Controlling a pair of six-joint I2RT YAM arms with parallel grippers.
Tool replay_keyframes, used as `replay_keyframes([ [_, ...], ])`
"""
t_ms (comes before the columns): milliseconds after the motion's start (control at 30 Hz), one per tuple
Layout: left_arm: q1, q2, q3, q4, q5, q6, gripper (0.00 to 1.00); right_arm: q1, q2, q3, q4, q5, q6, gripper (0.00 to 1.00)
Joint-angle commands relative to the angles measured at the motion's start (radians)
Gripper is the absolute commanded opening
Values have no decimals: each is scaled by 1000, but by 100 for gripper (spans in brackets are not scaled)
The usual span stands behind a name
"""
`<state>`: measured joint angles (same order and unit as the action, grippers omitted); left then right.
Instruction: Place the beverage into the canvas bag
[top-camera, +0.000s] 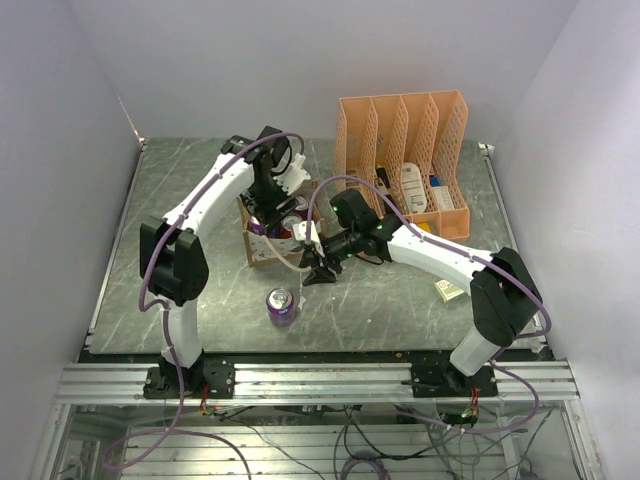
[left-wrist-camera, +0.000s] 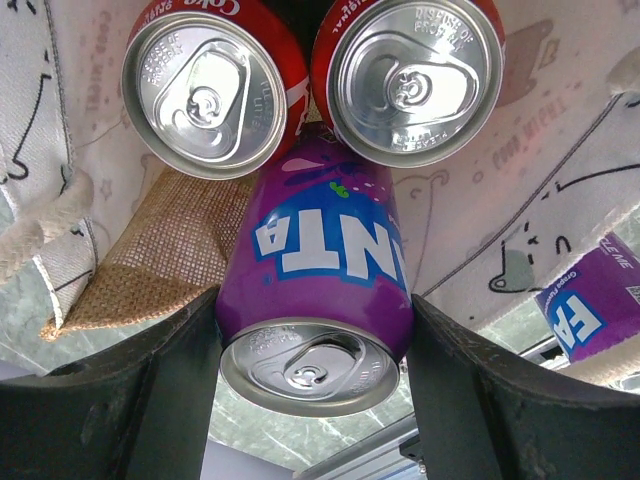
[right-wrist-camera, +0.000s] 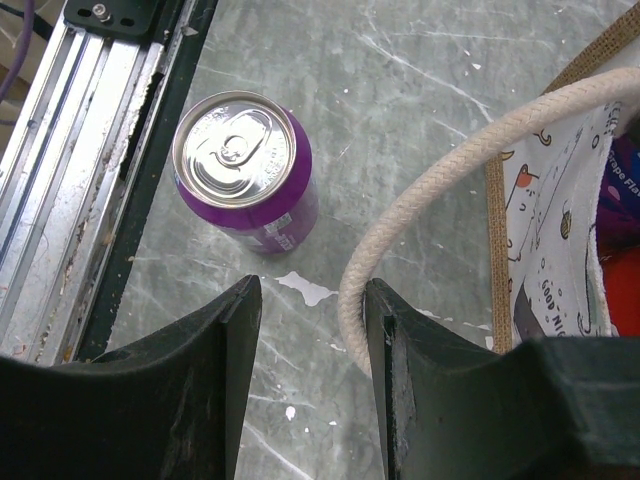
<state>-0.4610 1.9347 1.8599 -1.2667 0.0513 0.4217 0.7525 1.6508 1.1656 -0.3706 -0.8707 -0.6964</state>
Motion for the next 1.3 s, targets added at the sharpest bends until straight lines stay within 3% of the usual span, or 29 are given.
replay_keyframes([
  [0, -8, 10, -7, 1, 39, -26, 7, 7, -19, 0, -17, -8, 1, 46],
  [300, -10, 28, -44, 41, 25, -41, 12, 7, -11, 5, -23, -4, -2, 46],
  [733, -31, 75, -48, 29, -14, -24, 36, 8, 5, 9, -25, -4, 1, 46],
  [1267, -39, 87, -109, 52, -16, -24, 54, 7, -1, 7, -25, 10, -3, 46],
])
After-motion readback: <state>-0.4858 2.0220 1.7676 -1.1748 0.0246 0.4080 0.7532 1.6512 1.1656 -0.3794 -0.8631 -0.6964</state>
